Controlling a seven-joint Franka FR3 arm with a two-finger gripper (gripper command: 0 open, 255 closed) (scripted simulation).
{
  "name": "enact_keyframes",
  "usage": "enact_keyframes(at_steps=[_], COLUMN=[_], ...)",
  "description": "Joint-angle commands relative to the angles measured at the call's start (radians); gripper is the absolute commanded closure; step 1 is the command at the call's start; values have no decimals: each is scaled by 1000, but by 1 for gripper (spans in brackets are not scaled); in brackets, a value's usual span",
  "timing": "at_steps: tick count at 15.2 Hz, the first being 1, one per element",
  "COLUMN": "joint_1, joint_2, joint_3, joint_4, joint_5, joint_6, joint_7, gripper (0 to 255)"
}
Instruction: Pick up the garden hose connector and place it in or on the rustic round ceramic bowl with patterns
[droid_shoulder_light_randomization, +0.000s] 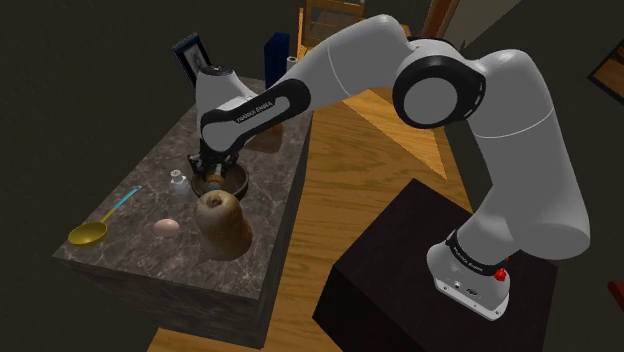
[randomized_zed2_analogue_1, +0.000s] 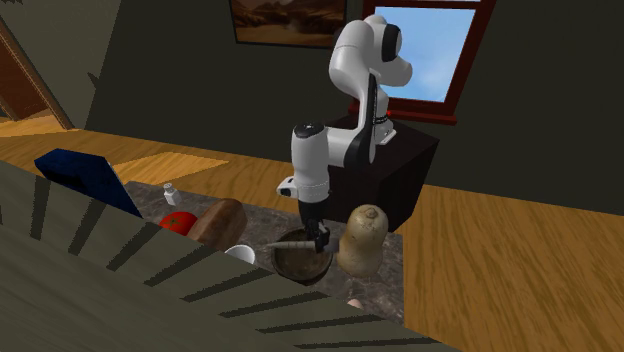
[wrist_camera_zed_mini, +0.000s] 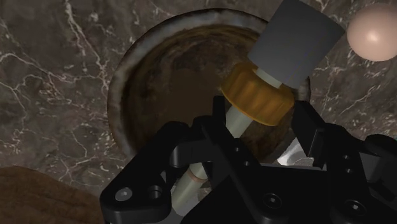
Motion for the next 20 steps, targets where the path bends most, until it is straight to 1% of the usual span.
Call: enact_keyframes(at_steps=[1,9,10,15,18,20], joint_1=[0,0,0,0,-12,-15], joint_2=[16,16,16,16,-66,-86], joint_3=[0,0,0,0,3,4], joint_4=[2,2,2,2,-35,-42], joint_5=[0,0,0,0,4,6], joint_6=[15,14,14,14,-31,-44], joint_7=[-2,-2,-2,-2,-5,-6], gripper=[255,255,0,0,0,0])
